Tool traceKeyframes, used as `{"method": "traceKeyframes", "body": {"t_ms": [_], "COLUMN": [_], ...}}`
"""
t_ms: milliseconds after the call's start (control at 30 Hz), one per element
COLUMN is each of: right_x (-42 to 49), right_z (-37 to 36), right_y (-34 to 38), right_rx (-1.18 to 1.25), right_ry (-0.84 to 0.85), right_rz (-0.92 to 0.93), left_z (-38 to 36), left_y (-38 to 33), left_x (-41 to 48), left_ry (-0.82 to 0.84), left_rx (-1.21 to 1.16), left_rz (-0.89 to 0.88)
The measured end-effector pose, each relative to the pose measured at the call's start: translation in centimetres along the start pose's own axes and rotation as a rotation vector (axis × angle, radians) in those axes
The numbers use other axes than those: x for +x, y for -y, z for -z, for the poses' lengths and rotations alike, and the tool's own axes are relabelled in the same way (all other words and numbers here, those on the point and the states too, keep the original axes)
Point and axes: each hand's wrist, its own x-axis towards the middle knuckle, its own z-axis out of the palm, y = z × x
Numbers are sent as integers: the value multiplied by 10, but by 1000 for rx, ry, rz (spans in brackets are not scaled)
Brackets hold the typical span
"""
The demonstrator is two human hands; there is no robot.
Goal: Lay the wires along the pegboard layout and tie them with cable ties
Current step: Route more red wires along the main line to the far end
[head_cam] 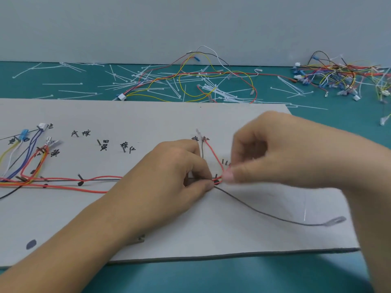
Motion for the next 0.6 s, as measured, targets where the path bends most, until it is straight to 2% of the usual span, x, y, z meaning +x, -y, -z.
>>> {"method": "traceKeyframes", "body": {"t_ms": [100,267,600], "right_x": [-26,-40,-53], "right_z": [-4,-20,-20], "right_y": [1,-14,-36], "right_rx": [-215,-103,-62], "right_ry": [146,98,64], "right_rz": [-119,-126,-75], "left_z": [-1,-3,-7], "left_y": [0,0,0], "left_x": [1,0,3], "left_ry": [1,-2,-37], "left_rx": [2,-5,-73], "left_rz": [11,7,16]}}
